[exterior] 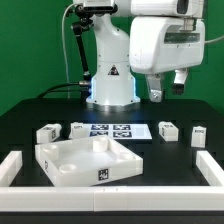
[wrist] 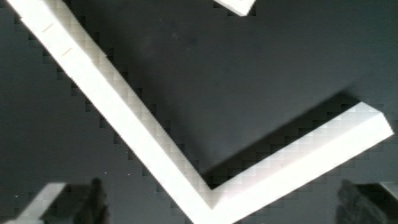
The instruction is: Assemble square table
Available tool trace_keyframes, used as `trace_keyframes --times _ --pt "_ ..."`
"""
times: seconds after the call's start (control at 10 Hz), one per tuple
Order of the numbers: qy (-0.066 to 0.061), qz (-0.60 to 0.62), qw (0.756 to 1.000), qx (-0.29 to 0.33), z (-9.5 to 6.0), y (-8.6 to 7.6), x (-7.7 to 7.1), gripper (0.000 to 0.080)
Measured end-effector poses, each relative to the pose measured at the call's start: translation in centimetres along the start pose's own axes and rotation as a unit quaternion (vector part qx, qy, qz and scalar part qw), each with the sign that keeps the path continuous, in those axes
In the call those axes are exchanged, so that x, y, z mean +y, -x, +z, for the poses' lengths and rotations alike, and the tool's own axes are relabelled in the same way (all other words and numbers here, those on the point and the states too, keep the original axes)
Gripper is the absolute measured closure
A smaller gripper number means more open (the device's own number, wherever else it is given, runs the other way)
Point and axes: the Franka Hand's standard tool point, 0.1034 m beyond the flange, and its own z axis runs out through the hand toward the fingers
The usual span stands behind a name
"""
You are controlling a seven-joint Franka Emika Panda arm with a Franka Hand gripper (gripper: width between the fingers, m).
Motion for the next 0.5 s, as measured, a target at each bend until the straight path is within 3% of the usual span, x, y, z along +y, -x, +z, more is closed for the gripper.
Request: trace_keyframes --times 0.5 --pt "-0.001 0.000 1.000 0.000 0.08 0.02 -0.01 0.0150"
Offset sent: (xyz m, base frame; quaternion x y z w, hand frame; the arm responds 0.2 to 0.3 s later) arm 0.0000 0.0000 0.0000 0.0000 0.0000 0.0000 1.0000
